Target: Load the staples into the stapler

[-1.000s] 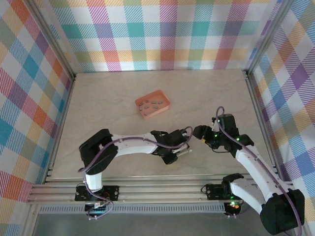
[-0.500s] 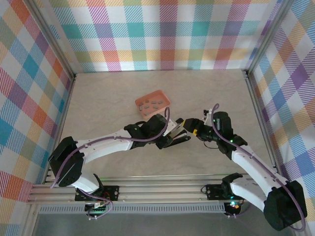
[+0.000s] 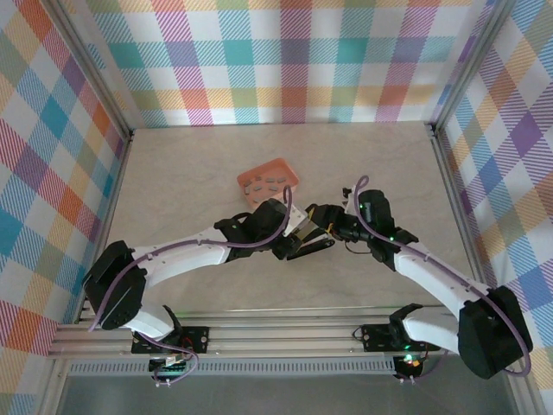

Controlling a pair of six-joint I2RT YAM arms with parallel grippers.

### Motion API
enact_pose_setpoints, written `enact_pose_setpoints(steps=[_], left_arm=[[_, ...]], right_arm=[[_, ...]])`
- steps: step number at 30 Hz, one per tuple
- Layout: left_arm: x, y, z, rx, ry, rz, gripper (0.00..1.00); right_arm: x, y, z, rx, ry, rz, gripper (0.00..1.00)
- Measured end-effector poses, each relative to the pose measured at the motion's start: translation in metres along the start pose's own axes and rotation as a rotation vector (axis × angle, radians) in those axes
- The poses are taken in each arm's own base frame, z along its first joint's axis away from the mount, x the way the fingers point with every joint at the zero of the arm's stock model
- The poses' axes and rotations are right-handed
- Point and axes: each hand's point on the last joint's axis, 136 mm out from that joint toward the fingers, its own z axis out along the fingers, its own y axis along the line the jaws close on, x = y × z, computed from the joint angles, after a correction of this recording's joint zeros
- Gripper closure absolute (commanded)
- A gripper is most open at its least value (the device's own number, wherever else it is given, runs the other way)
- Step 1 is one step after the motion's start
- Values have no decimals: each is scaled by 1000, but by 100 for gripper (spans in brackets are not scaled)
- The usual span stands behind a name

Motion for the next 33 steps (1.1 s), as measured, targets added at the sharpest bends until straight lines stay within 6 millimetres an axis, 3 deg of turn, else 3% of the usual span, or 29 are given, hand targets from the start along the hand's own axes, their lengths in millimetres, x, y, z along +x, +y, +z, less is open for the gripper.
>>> enact_pose_setpoints(steps=[4, 8, 10, 13, 16, 20, 25, 33], left_arm=[[-6, -2, -3, 12, -36, 0, 68], [-6, -2, -4, 17, -44, -7, 66], [-6, -1, -3, 18, -44, -14, 57], [-8, 4, -4, 27, -58, -40, 34], [-16, 9, -11, 86, -91, -79, 26], [-23, 11, -28, 192, -132, -94, 25], [-38, 15, -51, 260, -195, -33, 29], [-38, -23, -91, 444, -246, 284, 33]], right_arm=[[-5, 9, 3, -22, -8, -13, 52], [-5, 9, 8, -28, -3, -24, 72], [-6, 10, 8, -32, -7, -39, 80], [-7, 14, 6, -43, -18, -112, 88], [-9, 22, -2, -57, -38, -241, 93], [-10, 43, -14, -105, -56, -508, 99], [13, 47, -20, -155, 62, -813, 100], [53, 50, -34, -311, 224, -1170, 100]])
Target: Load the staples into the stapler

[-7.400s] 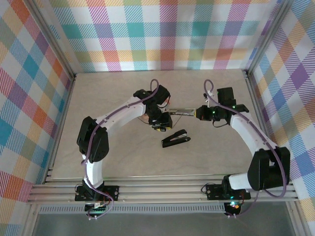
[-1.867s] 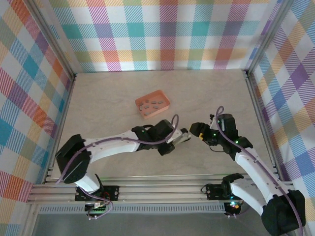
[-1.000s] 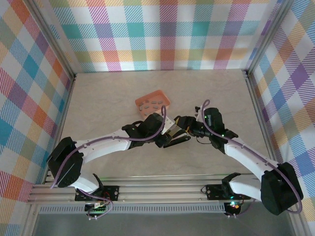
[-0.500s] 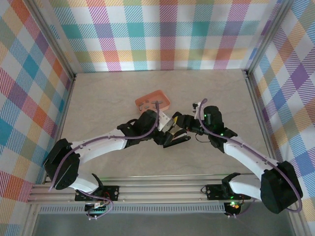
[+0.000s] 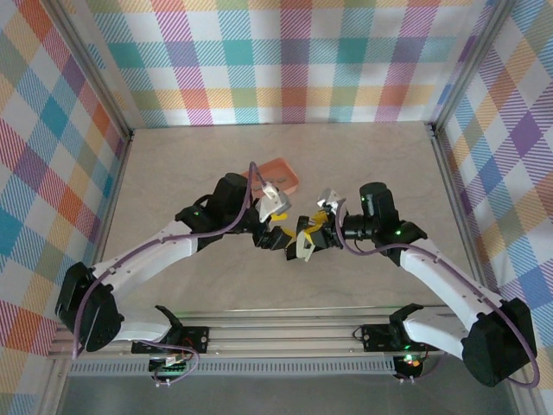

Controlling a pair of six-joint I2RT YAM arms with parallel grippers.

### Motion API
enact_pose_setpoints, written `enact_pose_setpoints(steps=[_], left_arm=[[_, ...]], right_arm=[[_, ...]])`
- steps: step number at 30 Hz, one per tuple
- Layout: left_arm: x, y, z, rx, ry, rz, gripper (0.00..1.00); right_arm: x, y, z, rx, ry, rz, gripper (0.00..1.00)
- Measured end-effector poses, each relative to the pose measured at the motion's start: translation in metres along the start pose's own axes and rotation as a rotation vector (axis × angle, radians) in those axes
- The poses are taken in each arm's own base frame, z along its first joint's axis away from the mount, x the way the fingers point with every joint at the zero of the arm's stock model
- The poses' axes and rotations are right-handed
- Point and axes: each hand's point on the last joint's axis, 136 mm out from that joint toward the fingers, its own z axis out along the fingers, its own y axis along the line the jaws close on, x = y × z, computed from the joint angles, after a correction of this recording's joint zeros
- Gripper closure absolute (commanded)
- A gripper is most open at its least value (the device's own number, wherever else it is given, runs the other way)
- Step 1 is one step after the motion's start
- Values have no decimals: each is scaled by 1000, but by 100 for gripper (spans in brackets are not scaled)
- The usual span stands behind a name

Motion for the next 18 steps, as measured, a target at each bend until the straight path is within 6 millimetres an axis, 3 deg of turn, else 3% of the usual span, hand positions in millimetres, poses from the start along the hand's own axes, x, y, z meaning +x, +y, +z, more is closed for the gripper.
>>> enact_pose_setpoints(steps=[9, 14, 18], left_arm=[[-12, -19, 5, 104, -14, 99, 40], [-14, -16, 15, 120, -25, 86, 55], [-14, -13, 20, 126, -20, 73, 54]], right_arm=[[-1, 8, 6, -85, -2, -126, 100], [2, 8, 12, -107, 9, -135, 100], [0, 8, 14, -118, 8, -148, 100]])
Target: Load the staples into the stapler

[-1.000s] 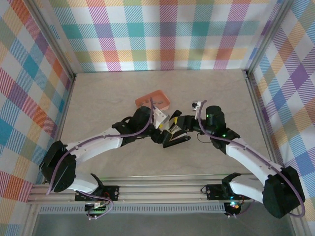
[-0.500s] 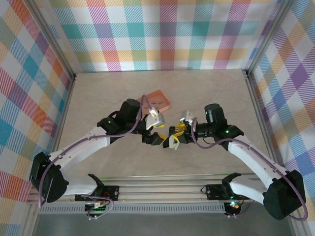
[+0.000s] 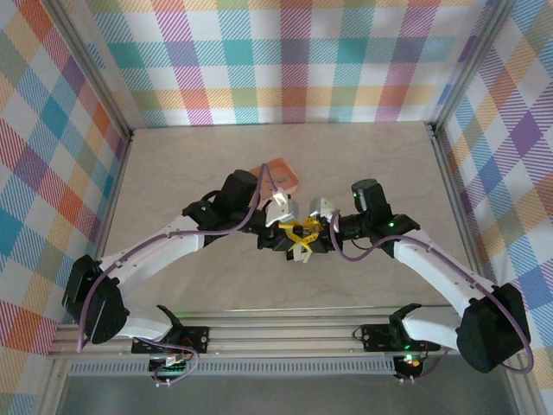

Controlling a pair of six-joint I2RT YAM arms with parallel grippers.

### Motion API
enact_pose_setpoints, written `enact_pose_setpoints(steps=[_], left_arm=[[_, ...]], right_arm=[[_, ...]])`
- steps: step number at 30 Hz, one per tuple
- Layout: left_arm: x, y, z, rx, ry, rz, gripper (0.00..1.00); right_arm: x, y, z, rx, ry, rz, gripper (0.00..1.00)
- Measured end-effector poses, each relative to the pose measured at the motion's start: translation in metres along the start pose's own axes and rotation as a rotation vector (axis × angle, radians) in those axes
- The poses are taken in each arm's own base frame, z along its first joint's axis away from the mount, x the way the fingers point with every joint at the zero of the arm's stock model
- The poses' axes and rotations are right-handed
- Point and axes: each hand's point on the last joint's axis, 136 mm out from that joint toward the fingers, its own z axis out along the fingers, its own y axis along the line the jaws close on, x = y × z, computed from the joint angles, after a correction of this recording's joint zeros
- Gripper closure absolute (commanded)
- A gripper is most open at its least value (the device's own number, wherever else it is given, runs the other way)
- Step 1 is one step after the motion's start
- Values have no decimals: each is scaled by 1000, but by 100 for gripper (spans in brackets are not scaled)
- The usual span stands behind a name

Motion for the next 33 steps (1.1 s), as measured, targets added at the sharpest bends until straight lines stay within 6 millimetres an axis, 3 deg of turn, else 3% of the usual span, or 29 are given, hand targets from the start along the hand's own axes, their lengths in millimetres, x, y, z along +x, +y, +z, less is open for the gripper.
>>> enact_pose_setpoints(steps=[2, 4, 8, 10, 16, 17, 22, 26, 33], left_arm=[[0, 0, 0, 4, 0, -4, 50], [0, 0, 1, 6, 1, -6, 53], [0, 3, 2, 1, 7, -5, 75], [0, 3, 2, -4, 13, -3, 85], [0, 9, -5, -16, 30, -12, 99], [1, 8, -5, -13, 34, -10, 100], [17, 9, -8, -28, 95, -31, 100], [29, 16, -10, -72, 146, -31, 100], [45, 30, -18, -149, 221, -28, 100]], right_arm=[[-1, 0, 1, -2, -1, -5, 100], [-1, -1, 1, -5, -2, -5, 100], [0, 0, 1, -9, 0, -5, 100], [0, 0, 1, -9, 1, 2, 93], [0, -1, 0, 23, -25, 36, 62], [1, -1, -1, 37, -34, 44, 55], [6, 3, -10, 101, -60, 134, 46], [6, 4, -17, 145, -83, 270, 33], [23, -11, -9, 186, -45, 738, 36]])
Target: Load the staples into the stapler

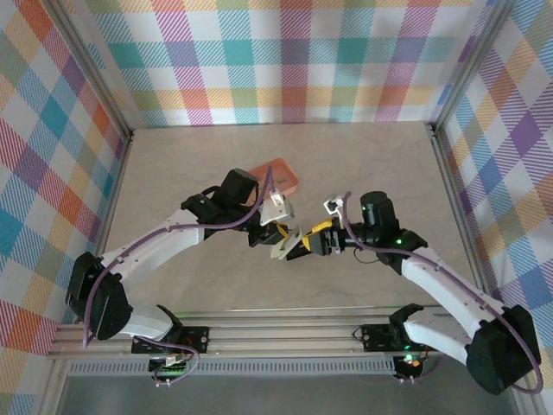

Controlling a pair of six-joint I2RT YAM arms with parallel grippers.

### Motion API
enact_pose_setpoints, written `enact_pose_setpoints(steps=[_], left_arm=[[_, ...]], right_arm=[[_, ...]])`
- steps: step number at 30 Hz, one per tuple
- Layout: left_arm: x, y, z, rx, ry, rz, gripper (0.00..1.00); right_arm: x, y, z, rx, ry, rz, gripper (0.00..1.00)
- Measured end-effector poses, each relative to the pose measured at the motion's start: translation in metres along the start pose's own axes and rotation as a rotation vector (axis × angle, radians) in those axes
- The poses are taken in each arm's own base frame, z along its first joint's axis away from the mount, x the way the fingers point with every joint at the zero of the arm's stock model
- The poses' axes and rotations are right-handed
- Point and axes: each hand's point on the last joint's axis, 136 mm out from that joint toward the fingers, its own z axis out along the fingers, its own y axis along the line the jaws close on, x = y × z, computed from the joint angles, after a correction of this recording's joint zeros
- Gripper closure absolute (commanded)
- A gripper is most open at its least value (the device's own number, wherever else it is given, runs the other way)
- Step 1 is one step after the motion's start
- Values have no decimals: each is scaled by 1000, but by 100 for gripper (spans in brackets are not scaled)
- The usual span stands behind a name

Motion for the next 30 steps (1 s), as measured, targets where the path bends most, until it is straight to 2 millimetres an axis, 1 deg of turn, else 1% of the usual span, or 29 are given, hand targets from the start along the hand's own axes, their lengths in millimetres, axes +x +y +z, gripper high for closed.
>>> enact_pose_setpoints(steps=[4, 8, 11, 14, 17, 19, 23, 25, 26, 28, 29, 30], left_arm=[[1, 2, 0, -10, 7, 13, 100], [2, 2, 0, -14, 9, 18, 100], [2, 3, 0, -17, 11, 21, 100], [1, 3, -1, -18, 12, 27, 100], [3, 4, -1, -24, 23, 32, 100], [5, 6, -2, -32, 32, 28, 100], [8, 12, -3, -57, 41, 17, 100], [7, 13, -7, -53, 29, -7, 100], [6, 16, -11, -58, 16, -18, 100], [2, 20, -21, -68, -15, -46, 100], [-2, 20, -26, -67, -36, -53, 100], [-5, 18, -31, -64, -55, -61, 100]], right_arm=[[8, -10, 15, 9, 66, 212, 38], [13, -12, 24, 10, 101, 327, 47], [10, -13, 26, 14, 101, 364, 51], [6, -13, 28, 19, 91, 382, 58], [4, -14, 32, 17, 95, 399, 63], [3, -15, 36, 19, 104, 414, 64], [2, -25, 41, 46, 114, 448, 69], [5, -45, 40, 112, 103, 496, 69], [12, -65, 37, 174, 99, 543, 70], [27, -91, 34, 262, 106, 616, 70], [35, -100, 34, 297, 114, 648, 70], [40, -106, 34, 320, 123, 668, 70]])
